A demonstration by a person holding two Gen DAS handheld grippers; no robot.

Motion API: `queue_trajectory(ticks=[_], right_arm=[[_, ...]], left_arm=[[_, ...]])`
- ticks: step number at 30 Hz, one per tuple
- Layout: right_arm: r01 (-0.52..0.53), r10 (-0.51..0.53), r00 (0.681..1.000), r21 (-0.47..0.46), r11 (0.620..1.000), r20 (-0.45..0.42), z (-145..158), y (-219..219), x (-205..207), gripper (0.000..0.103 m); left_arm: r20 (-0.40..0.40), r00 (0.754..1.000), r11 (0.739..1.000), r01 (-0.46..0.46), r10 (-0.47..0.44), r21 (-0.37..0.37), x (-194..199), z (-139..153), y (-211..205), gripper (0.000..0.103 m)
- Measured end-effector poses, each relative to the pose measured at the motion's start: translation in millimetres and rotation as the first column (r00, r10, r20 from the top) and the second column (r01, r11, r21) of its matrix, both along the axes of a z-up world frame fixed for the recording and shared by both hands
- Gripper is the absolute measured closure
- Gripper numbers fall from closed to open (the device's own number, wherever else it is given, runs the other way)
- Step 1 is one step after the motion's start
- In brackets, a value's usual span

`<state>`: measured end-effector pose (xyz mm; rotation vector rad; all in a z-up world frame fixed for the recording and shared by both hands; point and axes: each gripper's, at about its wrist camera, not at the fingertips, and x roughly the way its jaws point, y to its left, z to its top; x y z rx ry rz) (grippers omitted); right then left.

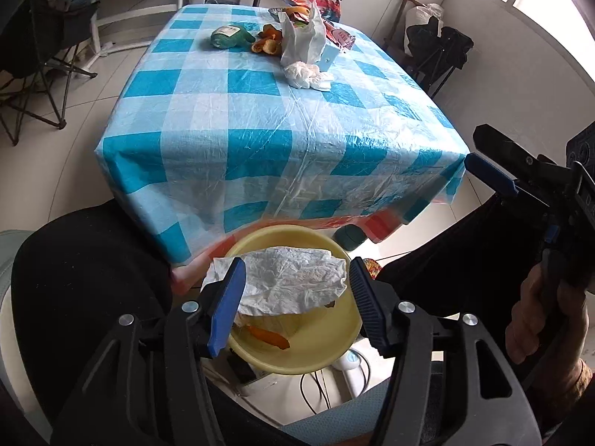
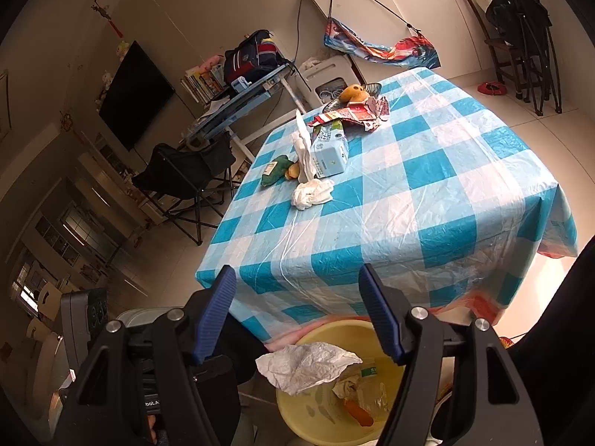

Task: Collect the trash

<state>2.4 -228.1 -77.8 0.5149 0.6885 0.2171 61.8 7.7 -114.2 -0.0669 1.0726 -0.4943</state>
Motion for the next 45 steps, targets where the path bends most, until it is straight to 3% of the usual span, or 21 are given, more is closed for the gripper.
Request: queue_trajectory(ticks=[3, 7, 11, 20, 45], right_arm=[[-0.001, 0.001, 1.000, -0.011, 1.000, -0.002, -1, 2, 1, 0.036], [-0.008, 0.007, 1.000, -0.027, 1.000, -0.006, -2, 4, 2, 0.034], [-0.012, 0.011, 1.000, -0.034, 0.999, -0.012, -3, 6, 3, 0.034], [-0.014, 0.014, 1.000, -0.038, 0.999, -0.013, -3, 8, 3, 0.034], [-0.034, 0.033, 0.999, -0.062, 0.997, -0.028, -5, 14, 5, 0.034]], left_arm=[[0.035, 0.996, 0.995, -0.080, 0.083, -0.062, 3, 6, 17, 0.045], [0.067, 0.974, 0.969, -0.206, 0.216, -0.138, 8, 11, 43, 0.038], [0.063, 0.957, 0.948, -0.268, 0.282, -0.173, 12, 10, 56, 0.037], [0.104, 0.947, 0.944, -0.284, 0.304, -0.170, 10, 13, 57, 0.037], [0.109, 0.932, 0.930, -0.325, 0.346, -0.173, 10, 10, 63, 0.037]])
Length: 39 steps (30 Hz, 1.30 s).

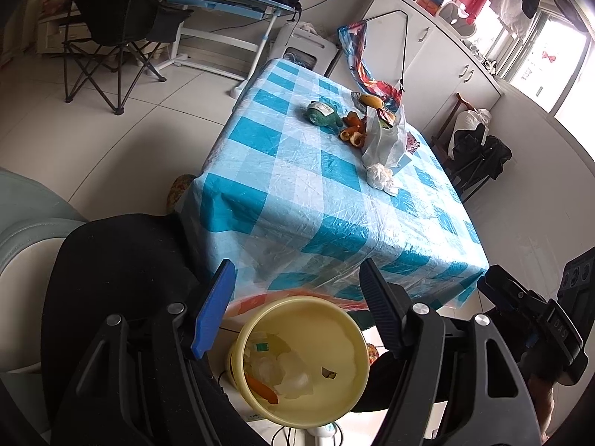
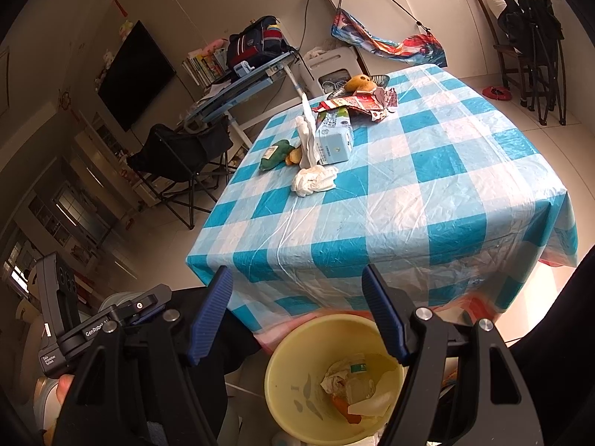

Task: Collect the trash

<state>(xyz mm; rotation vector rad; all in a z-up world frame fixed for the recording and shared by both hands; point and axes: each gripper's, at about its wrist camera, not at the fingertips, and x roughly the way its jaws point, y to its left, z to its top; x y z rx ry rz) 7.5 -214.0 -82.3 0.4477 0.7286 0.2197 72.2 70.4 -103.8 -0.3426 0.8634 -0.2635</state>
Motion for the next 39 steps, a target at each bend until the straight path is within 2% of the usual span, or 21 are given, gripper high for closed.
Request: queue_trajectory(ticks=[20, 27, 34, 39], right_arm=[[-0.006, 0.006, 1.000, -0.008, 1.000, -0.001, 0, 4, 4, 0.034], [-0.024, 0.023, 0.999, -0.024, 0.999, -0.027, 0, 14, 56, 0.034], [-0.063, 0.057, 0.997, -0.129, 0.990, -0.051, -8, 34, 123, 0.034], [-0.083, 0.068, 0.995, -0.209, 0.974, -0.076, -19, 44, 154, 0.034]], left_arm=[[-0.007, 1.000, 1.000, -0.025, 0.025, -0.011, 2, -4, 5, 0.037], [-0.014, 1.000, 1.000, -0.022, 0.022, 0.000, 2, -5, 3, 0.037], [-0.031, 0.999, 0.999, -0.035, 0.035, -0.003, 6, -6, 5, 0.037], [-0.002, 0.999, 0.998, -0.049, 0.049, 0.037, 25, 2, 4, 0.036]])
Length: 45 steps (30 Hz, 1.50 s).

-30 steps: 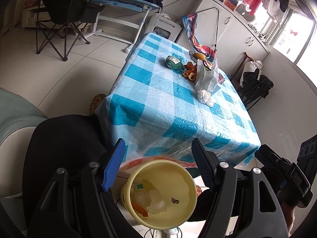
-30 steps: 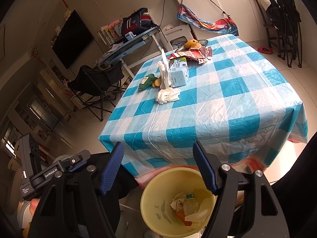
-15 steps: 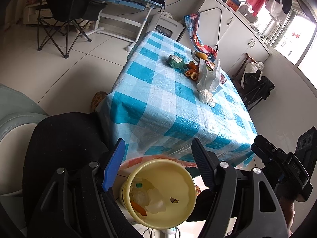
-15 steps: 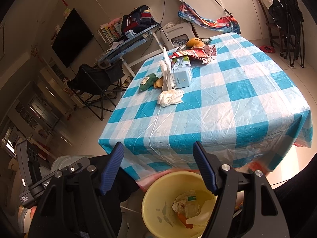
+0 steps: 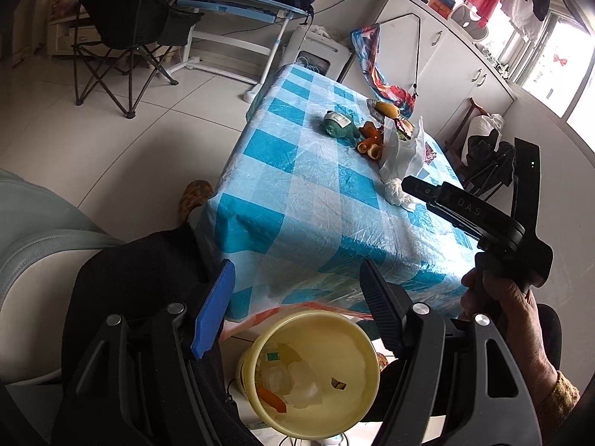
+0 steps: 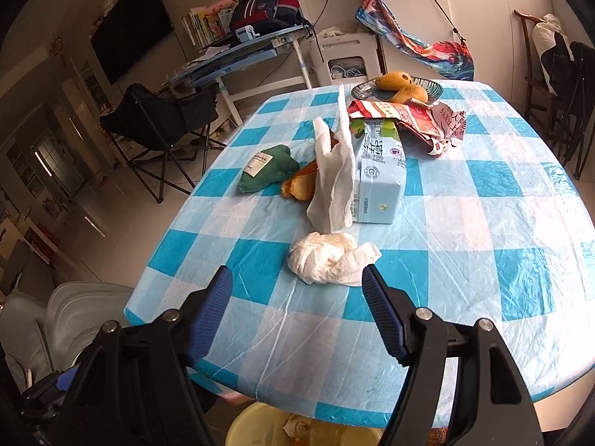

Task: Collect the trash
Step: 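Grasp the white tissue with the right gripper while the left gripper grasps the green cloth, then drop the white tissue and green cloth into the yellow bucket with both grippers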

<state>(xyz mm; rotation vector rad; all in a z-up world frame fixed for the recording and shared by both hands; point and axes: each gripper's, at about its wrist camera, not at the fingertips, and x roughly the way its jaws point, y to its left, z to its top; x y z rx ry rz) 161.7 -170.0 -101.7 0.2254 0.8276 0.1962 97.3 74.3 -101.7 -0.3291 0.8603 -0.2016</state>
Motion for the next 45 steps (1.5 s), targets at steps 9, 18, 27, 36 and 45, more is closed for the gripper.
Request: queue_trajectory(ticks=[9, 18, 27, 36, 45], right_arm=[[-0.045, 0.046, 0.998, 0.005, 0.999, -0.038, -20, -14, 18, 0.067], [0.002, 0.007, 0.996, 0.096, 0.995, -0.094, -14, -37, -4, 0.092], [-0.009, 0.009, 0.997, -0.002, 1.000, -0.078, -16, -35, -7, 0.086], [-0.046, 0.049, 0.997, 0.062, 0.997, -0.055, -21, -33, -5, 0.089], [-0.041, 0.050, 0.998, 0.221, 0.974, -0.037, -11, -42, -14, 0.094]], left_arm=[[0.050, 0.998, 0.999, 0.043, -0.042, -0.003, 70, 24, -27, 0.033], [0.028, 0.995, 0.988, 0.087, -0.091, 0.128, 180, 18, -69, 0.032], [-0.066, 0.989, 0.969, 0.144, -0.134, 0.200, 265, -16, -113, 0.032], [-0.075, 0.986, 0.972, 0.159, -0.148, 0.176, 285, -25, -115, 0.072], [-0.008, 0.995, 0.992, 0.100, -0.100, 0.073, 216, 1, -76, 0.073]])
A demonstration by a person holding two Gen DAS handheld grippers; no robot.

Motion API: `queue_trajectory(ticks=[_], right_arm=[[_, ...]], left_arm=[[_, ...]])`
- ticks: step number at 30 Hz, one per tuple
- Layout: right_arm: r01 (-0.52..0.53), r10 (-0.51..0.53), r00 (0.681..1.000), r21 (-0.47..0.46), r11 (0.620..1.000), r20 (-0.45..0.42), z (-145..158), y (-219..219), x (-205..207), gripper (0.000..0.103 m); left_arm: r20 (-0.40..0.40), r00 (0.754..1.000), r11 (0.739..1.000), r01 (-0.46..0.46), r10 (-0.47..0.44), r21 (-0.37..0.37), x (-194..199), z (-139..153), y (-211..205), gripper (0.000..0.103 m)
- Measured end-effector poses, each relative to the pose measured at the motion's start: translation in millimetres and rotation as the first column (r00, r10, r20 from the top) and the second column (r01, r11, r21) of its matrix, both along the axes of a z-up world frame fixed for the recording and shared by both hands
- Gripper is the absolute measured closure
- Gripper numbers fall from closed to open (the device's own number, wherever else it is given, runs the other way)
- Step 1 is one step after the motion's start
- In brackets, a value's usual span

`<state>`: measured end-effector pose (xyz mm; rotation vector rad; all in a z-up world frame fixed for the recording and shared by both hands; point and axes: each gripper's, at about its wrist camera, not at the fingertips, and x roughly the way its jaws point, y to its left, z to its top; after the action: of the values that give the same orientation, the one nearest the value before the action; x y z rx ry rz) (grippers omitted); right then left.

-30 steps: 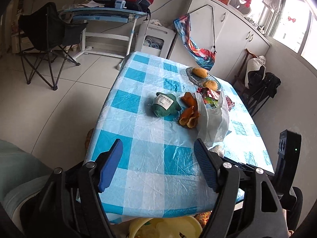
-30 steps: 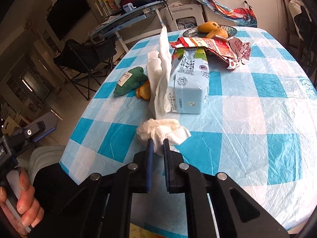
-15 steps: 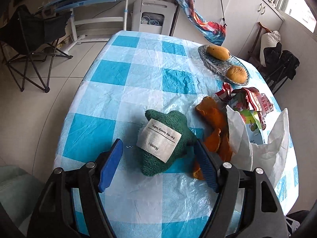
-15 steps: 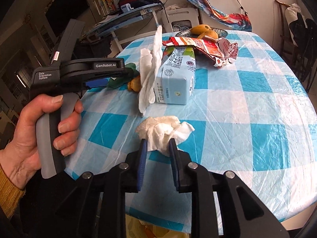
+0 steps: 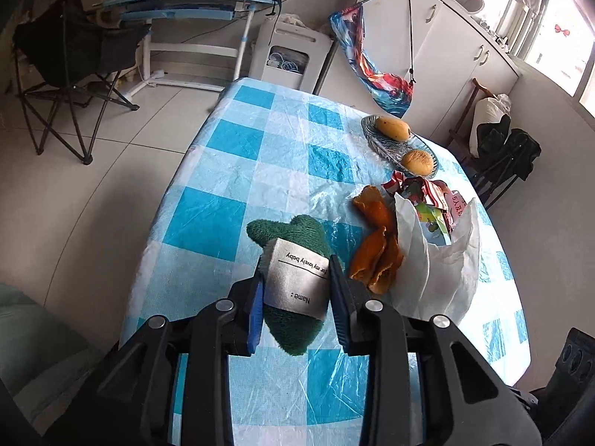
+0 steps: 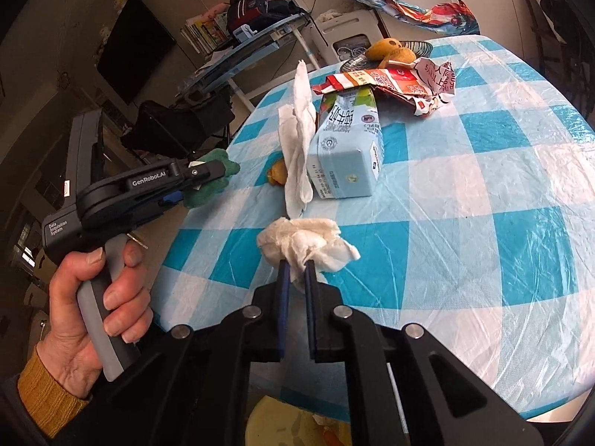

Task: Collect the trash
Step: 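Drop the white tissue and green cloth into the yellow bucket with both grippers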

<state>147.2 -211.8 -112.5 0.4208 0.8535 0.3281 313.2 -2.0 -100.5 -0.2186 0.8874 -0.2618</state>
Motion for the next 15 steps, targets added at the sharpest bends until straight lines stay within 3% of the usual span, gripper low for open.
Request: queue_trajectory(ticks=[7, 15], right_arm=[[-0.030, 0.028, 0.997, 0.025, 0.999, 0.065, 26, 6, -16, 0.094], [-0.076, 0.077, 0.993, -0.013, 0.997, 0.087, 37, 16, -57, 0.094]], left_arm=[[0.020, 1.000, 0.999, -0.005, 0.006, -0.039, -67, 14, 21, 0.073], [0.033, 0.999, 0.999, 0.031, -0.029, -0.044, -125, 21, 30, 0.073]])
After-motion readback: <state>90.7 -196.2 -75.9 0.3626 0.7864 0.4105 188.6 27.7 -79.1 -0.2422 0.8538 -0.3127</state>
